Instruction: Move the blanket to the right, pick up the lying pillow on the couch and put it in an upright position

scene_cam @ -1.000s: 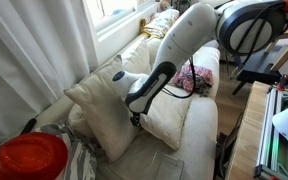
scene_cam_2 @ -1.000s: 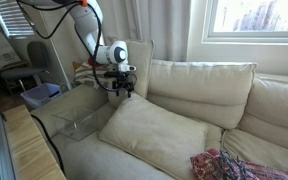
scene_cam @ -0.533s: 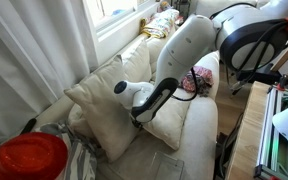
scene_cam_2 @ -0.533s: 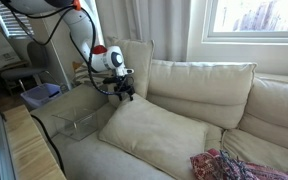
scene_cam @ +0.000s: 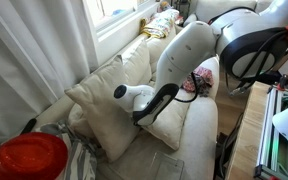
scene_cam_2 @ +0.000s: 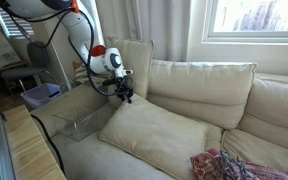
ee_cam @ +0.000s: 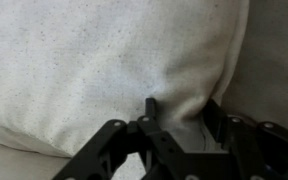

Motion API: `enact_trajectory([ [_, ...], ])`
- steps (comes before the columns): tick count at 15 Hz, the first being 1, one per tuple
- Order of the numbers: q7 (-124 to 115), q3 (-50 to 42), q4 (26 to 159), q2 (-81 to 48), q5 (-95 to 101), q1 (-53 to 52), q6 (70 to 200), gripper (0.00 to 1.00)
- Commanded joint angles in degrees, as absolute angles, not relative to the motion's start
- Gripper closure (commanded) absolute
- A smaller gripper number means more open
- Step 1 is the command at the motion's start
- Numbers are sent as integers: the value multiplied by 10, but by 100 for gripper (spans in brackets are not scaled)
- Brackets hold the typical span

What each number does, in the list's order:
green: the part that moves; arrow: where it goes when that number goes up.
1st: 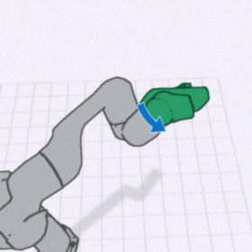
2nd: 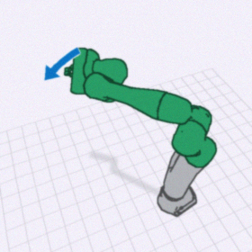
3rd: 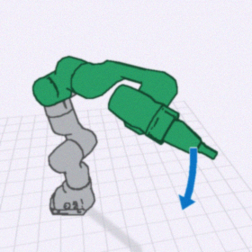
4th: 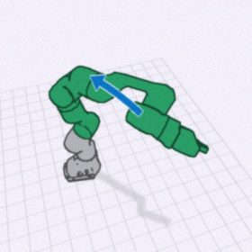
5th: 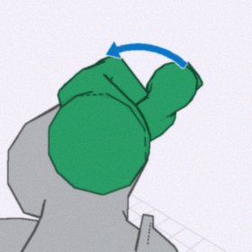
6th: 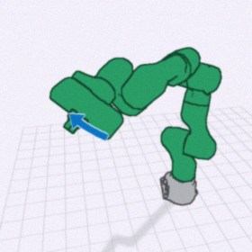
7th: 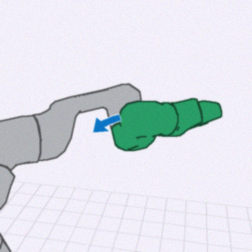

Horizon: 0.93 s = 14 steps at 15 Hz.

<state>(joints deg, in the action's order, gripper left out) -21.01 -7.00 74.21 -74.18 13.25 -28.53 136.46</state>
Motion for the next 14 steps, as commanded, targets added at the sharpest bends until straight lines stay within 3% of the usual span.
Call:
enact_trajectory([
  [1, -214, -71, 729, -754, 137, -274, 1368, 79],
  [4, -209, -71, 748, -740, 136, -265, 1372, 98],
  [14, -257, -95, 967, -578, 122, -247, 1482, 97],
])
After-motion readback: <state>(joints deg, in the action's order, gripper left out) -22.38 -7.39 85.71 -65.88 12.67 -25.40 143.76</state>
